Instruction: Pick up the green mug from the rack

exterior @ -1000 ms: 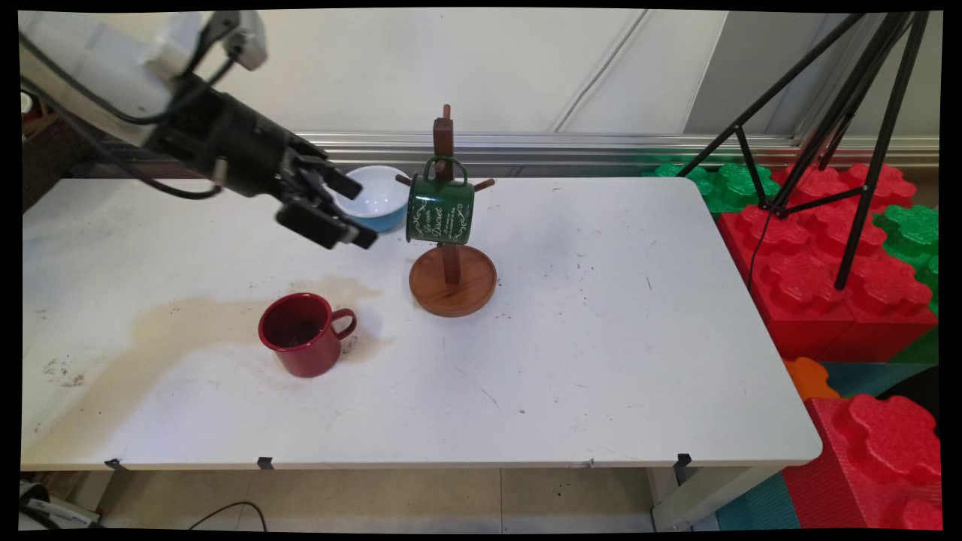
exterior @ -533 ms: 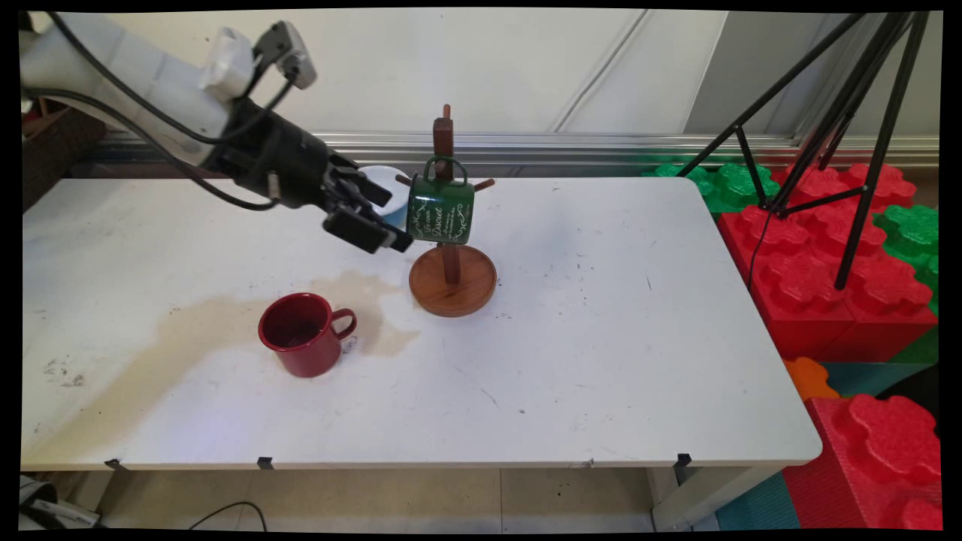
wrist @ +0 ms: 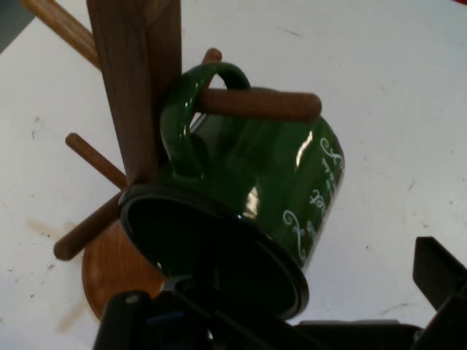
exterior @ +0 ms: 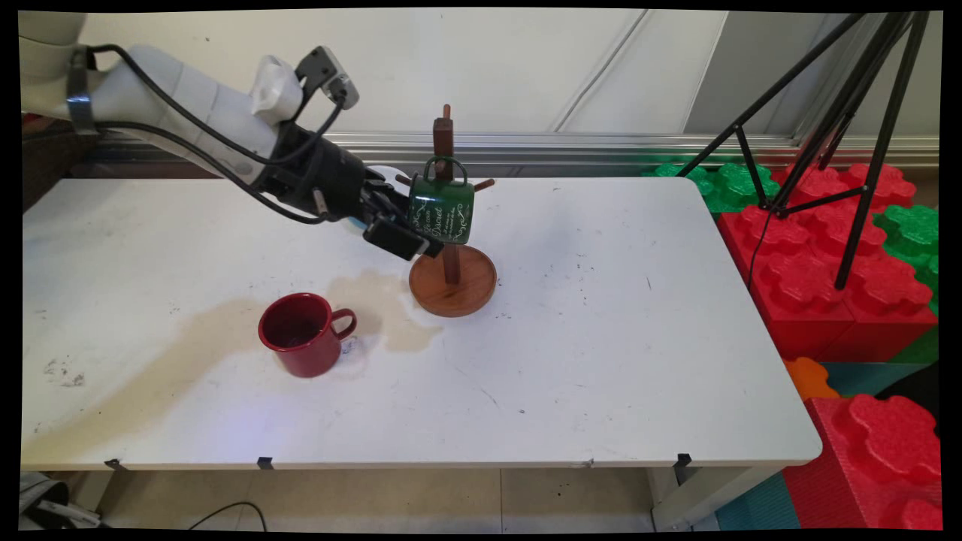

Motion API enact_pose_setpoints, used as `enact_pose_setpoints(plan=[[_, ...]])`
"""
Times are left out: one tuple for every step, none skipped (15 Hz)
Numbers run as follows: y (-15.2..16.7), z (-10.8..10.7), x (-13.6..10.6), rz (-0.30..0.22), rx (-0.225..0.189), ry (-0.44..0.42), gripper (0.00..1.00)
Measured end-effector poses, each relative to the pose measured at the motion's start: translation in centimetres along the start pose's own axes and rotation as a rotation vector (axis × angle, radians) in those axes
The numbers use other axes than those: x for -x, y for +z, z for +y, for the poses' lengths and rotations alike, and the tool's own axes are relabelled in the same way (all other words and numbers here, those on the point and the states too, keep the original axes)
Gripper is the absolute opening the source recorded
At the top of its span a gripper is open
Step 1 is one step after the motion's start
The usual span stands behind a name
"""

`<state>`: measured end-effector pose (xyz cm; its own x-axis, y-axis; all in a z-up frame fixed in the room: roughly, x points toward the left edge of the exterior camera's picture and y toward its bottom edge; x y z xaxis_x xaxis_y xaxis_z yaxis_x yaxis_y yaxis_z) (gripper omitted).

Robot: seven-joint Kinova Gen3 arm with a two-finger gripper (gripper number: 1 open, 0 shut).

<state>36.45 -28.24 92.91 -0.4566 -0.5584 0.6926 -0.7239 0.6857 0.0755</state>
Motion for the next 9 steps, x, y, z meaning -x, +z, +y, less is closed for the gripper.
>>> enact_pose_setpoints(plan=[[0.3, 0.1, 0.0, 0.003, -0.002, -0.004, 1.0], [0.7, 0.1, -0.1, 0.006, -0.003, -0.008, 1.0], [1.0, 0.2, -0.1, 0.01, -0.003, -0.012, 1.0], [1.2, 0.3, -0.1, 0.013, -0.003, -0.014, 1.0], [1.4, 0.4, -0.2, 0.016, -0.003, -0.016, 0.0], [1.5, 0.4, -0.2, 0.02, -0.001, -0.018, 0.0], [1.6, 0.5, -0.3, 0.022, -0.001, -0.018, 0.0], [1.7, 0.6, -0.3, 0.024, -0.001, -0.018, 0.0], [1.7, 0.6, -0.3, 0.025, -0.001, -0.018, 0.0]])
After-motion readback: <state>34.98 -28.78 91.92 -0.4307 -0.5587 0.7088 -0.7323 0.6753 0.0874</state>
